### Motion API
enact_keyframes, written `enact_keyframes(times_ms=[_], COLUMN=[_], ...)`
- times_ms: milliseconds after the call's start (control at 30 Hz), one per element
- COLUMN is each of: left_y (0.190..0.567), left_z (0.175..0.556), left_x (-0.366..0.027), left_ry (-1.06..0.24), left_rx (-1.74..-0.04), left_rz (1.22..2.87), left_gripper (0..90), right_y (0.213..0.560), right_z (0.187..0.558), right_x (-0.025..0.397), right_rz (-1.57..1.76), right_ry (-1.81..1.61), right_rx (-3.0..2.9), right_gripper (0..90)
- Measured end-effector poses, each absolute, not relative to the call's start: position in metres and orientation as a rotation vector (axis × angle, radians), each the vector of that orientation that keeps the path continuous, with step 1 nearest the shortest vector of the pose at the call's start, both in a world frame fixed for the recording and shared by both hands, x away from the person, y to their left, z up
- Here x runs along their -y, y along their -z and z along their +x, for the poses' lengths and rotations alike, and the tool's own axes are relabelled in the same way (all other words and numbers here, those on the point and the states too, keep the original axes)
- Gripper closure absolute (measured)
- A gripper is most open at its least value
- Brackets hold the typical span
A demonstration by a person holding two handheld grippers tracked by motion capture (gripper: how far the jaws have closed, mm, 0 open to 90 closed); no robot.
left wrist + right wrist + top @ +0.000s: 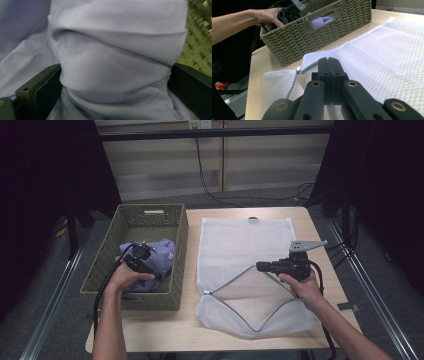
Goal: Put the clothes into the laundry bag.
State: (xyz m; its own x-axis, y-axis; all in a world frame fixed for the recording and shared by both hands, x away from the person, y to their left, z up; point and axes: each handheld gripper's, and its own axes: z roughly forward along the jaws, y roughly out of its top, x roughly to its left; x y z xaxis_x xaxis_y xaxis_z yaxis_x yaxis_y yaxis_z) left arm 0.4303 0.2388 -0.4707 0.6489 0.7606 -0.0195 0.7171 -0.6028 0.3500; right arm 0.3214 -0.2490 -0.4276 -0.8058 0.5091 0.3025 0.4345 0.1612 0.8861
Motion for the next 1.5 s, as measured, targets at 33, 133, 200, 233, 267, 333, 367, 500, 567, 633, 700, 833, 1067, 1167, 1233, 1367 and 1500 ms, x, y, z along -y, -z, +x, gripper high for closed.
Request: enact_keyframes(times_ms=[33,133,200,233,267,333,367,500,567,633,700,833,1067,1167,1233,1367,1500], left_y=[0.472,0.475,0.476,0.478,0.479,0.48,0.481,0.481,0.479,0.478,0.472,0.461,0.458,0.453,0.446,0.438,0.432], left_z=[0.43,0.43,0.43,0.429,0.429,0.428,0.427,0.428,0.43,0.431,0.431,0.431,0.433,0.432,0.432,0.431,0.427], left_x=[-0.238,-0.238,-0.236,-0.234,-0.234,-0.235,-0.235,-0.234,-0.234,-0.233,-0.232,-0.243,-0.242,-0.244,-0.247,-0.254,-0.257], left_ry=[-0.19,-0.207,-0.194,-0.198,-0.194,-0.197,-0.202,-0.201,-0.19,-0.195,-0.185,-0.204,-0.172,-0.163,-0.187,-0.209,-0.221], left_rx=[-1.185,-1.191,-1.192,-1.198,-1.197,-1.189,-1.177,-1.189,-1.181,-1.173,-1.163,-1.231,-1.261,-1.287,-1.269,-1.247,-1.232], left_rz=[2.556,2.589,2.607,2.619,2.61,2.606,2.599,2.609,2.638,2.655,2.663,2.585,2.594,2.533,2.467,2.441,2.367], left_gripper=[1.0,2.6,3.8,3.8,3.2,2.4,0.8,0.3,3.7,5.2,14.1,58.8,75.6,78.1,78.6,78.9,78.8], right_y=[0.428,0.428,0.428,0.429,0.429,0.43,0.43,0.431,0.432,0.432,0.432,0.432,0.431,0.432,0.431,0.432,0.431], right_z=[0.321,0.321,0.321,0.321,0.321,0.321,0.321,0.32,0.32,0.32,0.32,0.321,0.321,0.322,0.322,0.322,0.323], right_x=[0.249,0.25,0.25,0.25,0.25,0.251,0.251,0.25,0.25,0.249,0.249,0.248,0.246,0.247,0.247,0.246,0.246], right_rz=[0.954,0.953,0.951,0.951,0.96,0.963,0.966,0.971,0.967,0.967,0.969,0.966,0.956,0.959,0.963,0.959,0.955], right_ry=[-1.75,-1.749,-1.747,-1.746,-1.736,-1.736,-1.736,-1.729,-1.728,-1.728,-1.726,-1.726,-1.727,-1.726,-1.73,-1.732,-1.733], right_rx=[-2.343,-2.342,-2.344,-2.344,-2.344,-2.344,-2.345,-2.348,-2.353,-2.354,-2.355,-2.357,-2.361,-2.361,-2.358,-2.356,-2.355], right_gripper=[89.6,89.6,89.6,89.6,89.6,89.6,89.6,89.6,89.6,89.6,89.6,89.7,89.7,89.7,89.7,89.6,89.7])
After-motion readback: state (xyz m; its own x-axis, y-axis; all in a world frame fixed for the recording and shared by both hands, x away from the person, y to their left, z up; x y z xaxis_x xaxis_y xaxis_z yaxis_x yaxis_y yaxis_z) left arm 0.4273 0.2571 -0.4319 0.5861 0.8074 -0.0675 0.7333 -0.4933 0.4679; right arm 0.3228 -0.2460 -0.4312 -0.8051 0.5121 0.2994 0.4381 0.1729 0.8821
